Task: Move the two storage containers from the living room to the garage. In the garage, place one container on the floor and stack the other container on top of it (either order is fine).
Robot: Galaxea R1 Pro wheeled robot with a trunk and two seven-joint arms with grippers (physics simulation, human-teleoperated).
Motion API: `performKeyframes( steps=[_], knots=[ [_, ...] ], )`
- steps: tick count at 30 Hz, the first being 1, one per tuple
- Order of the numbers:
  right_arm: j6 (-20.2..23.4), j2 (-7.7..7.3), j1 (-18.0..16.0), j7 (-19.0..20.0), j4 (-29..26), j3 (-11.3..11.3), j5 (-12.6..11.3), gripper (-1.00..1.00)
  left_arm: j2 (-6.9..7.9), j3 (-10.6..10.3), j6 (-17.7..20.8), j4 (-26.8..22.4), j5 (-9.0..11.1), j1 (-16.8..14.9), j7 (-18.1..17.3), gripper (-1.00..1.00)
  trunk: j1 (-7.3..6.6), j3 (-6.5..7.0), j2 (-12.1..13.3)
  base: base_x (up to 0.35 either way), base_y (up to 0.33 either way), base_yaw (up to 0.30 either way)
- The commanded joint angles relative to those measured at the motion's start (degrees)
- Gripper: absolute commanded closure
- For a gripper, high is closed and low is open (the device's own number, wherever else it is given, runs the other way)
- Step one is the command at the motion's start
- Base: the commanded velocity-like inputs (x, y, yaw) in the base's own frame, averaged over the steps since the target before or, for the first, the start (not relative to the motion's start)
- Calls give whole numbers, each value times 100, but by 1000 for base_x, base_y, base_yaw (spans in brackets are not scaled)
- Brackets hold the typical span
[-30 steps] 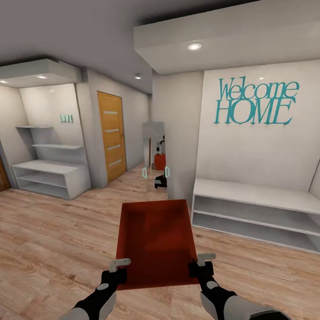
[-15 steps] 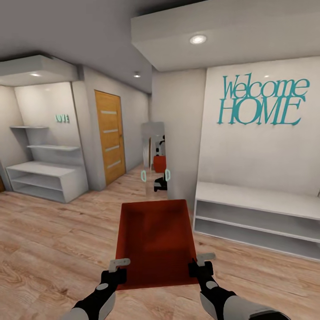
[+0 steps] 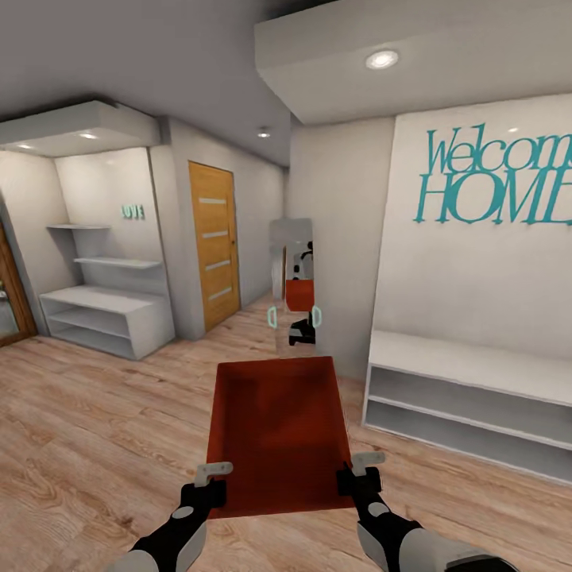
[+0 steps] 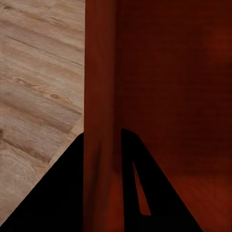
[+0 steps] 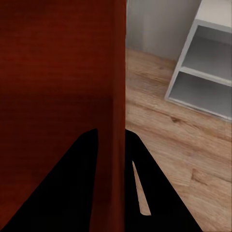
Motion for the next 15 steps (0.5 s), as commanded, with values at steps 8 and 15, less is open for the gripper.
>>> performKeyframes(
  steps=[8,15],
  knots=[
    [0,-26,-6,-41,17,-238,18,100,94,-163,-329,-12,9,-5,49,100,1,-9,-7,1,0,299],
    [0,-26,-6,-41,17,-238,22,100,96,-163,-329,-12,10,-5,49,100,1,-9,-7,7,0,300]
  ],
)
